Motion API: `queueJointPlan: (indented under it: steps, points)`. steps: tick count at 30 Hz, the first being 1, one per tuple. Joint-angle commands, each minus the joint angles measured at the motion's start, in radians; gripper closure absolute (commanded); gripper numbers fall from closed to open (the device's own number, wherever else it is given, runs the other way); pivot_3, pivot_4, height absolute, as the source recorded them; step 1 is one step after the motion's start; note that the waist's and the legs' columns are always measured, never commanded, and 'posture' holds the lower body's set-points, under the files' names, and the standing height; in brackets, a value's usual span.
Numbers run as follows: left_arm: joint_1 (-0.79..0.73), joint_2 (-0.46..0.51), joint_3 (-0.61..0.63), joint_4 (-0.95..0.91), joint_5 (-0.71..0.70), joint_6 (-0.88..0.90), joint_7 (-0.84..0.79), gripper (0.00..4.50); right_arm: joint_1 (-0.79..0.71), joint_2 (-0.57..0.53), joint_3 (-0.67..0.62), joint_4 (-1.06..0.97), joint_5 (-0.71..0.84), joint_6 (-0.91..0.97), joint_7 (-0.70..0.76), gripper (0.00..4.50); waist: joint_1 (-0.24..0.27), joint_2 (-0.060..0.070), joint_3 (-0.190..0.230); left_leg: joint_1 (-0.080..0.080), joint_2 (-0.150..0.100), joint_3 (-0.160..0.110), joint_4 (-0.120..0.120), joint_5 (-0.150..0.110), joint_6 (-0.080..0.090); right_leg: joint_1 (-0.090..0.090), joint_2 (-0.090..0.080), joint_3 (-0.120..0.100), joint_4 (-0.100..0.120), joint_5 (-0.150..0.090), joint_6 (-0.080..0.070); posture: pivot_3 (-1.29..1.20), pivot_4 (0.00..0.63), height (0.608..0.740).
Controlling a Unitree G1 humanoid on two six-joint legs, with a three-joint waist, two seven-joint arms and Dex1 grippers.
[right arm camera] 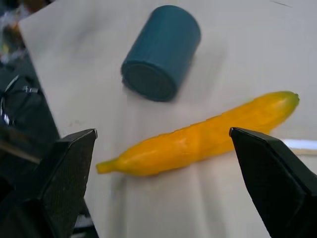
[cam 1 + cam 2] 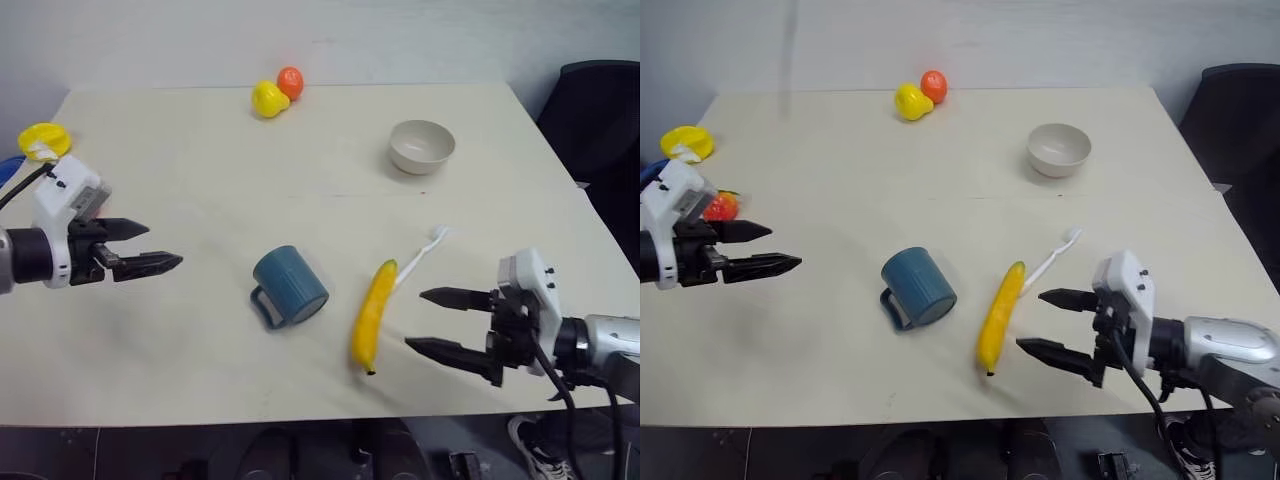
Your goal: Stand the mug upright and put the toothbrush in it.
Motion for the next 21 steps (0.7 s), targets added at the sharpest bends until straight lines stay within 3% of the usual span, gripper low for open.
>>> queueJointPlan:
  steps: [1,4,9,15,21]
  points:
    - [-0.009,0.039,0.02,-0.027,0.064,-0.149,-0.285,0.0,-0.051,0.043,0.075,0.045,0.15,0.062,-0.244,0.03,0.0,0.001,0.0,0.0,0.001,0.002,0.0,0.0,-0.001,0.0,0.001,0.0,0.0,0.0,-0.001,0.0,0.15,0.74]
    - [-0.066,0.041,-0.042,-0.068,0.05,-0.183,-0.416,0.0,-0.096,0.108,0.165,0.145,0.287,0.078,-0.518,0.03,-0.001,0.0,0.0,0.001,0.01,0.008,0.0,-0.001,-0.003,-0.001,0.004,0.0,0.002,-0.001,-0.005,0.0,0.15,0.74]
    - [-0.258,-0.009,-0.189,-0.074,0.081,-0.192,-0.475,0.0,-0.157,0.098,0.287,0.226,0.625,0.016,-0.753,0.03,0.001,0.002,0.002,0.0,0.01,0.01,0.001,-0.002,-0.003,-0.003,0.007,0.001,0.004,0.0,-0.005,0.0,0.15,0.74]
    - [-0.418,-0.088,-0.308,-0.048,0.141,-0.171,-0.514,0.0,-0.242,0.103,0.402,0.287,0.684,0.012,-0.833,0.03,-0.001,0.0,0.002,-0.001,0.011,0.015,0.003,-0.004,0.0,-0.003,0.013,0.009,0.005,0.003,-0.004,0.0,0.15,0.74]
    - [-0.465,-0.142,-0.346,-0.03,0.203,-0.183,-0.531,0.0,-0.311,0.174,0.498,0.379,0.581,0.038,-0.82,0.03,-0.003,0.0,0.002,-0.001,0.013,0.016,0.003,-0.005,0.002,-0.005,0.016,0.01,0.002,0.003,-0.003,0.0,0.15,0.74]
